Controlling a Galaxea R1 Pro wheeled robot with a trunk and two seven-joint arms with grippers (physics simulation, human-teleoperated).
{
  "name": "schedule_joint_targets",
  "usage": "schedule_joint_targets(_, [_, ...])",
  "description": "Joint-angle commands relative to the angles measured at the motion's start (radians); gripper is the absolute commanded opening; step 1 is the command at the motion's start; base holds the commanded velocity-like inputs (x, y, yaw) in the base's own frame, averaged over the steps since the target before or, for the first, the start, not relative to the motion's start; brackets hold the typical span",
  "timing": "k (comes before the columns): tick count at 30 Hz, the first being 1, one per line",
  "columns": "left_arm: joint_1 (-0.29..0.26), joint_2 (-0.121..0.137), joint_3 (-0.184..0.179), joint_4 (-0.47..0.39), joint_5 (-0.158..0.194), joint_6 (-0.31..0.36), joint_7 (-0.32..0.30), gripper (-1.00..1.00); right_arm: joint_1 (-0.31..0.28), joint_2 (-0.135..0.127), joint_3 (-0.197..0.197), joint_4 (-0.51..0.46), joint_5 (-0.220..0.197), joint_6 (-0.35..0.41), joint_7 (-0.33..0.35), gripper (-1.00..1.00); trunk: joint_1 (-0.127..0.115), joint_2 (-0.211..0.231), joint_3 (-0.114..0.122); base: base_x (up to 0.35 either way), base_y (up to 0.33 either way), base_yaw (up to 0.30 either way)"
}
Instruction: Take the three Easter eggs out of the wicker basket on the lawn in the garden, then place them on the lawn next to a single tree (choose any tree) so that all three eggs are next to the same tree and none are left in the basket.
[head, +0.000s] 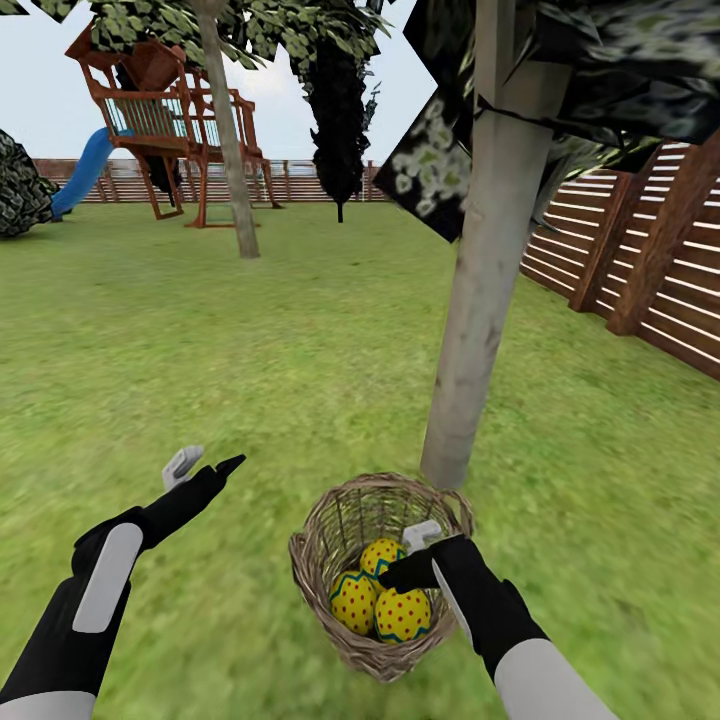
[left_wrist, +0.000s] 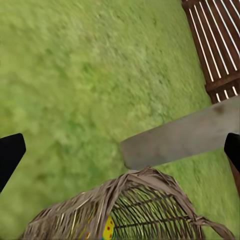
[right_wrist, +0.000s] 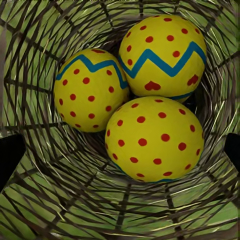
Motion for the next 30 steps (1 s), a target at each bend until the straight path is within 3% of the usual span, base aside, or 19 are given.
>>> schedule_joint_targets(1, [-0.001,0.000,0.002,0.000,0.000,0.006,-0.004,1.00,-0.003,0.000,0.000,0.002,0.008,0.010,0.006,1.00,0.004,-0.008,-0.004,0.000,0.000,0.000])
schedule_joint_targets(4, [-0.001,0.000,0.002,0.000,0.000,0.006,-0.004,1.00,-0.041,0.001,-0.001,0.025,0.004,0.082,0.003,1.00,0.009,-0.015,-0.015,0.000,0.000,0.000])
schedule_joint_targets(8, [-0.001,-0.002,0.001,0.000,-0.001,0.006,-0.004,1.00,-0.201,0.002,-0.003,0.181,0.000,0.157,0.001,1.00,0.010,-0.016,-0.030,0.000,0.000,0.000])
schedule_joint_targets(11, [-0.001,-0.002,-0.001,0.000,-0.002,0.006,-0.003,1.00,-0.301,0.003,-0.005,0.322,0.001,0.155,0.001,1.00,0.012,-0.017,-0.042,0.000,0.000,0.000])
schedule_joint_targets(14, [-0.001,-0.002,0.000,0.000,-0.001,0.006,-0.003,1.00,-0.346,0.007,-0.007,0.397,0.002,0.117,-0.001,1.00,0.013,-0.018,-0.054,0.000,0.000,0.000])
schedule_joint_targets(17, [-0.001,-0.002,0.000,0.000,-0.002,0.006,-0.003,1.00,-0.355,0.017,-0.008,0.415,0.003,0.089,-0.044,1.00,0.014,-0.018,-0.065,0.000,0.000,0.000])
schedule_joint_targets(30, [-0.001,-0.002,0.000,0.000,-0.001,0.006,-0.003,1.00,-0.355,0.020,-0.006,0.410,-0.029,0.040,-0.043,1.00,0.020,-0.021,-0.116,0.000,0.000,0.000])
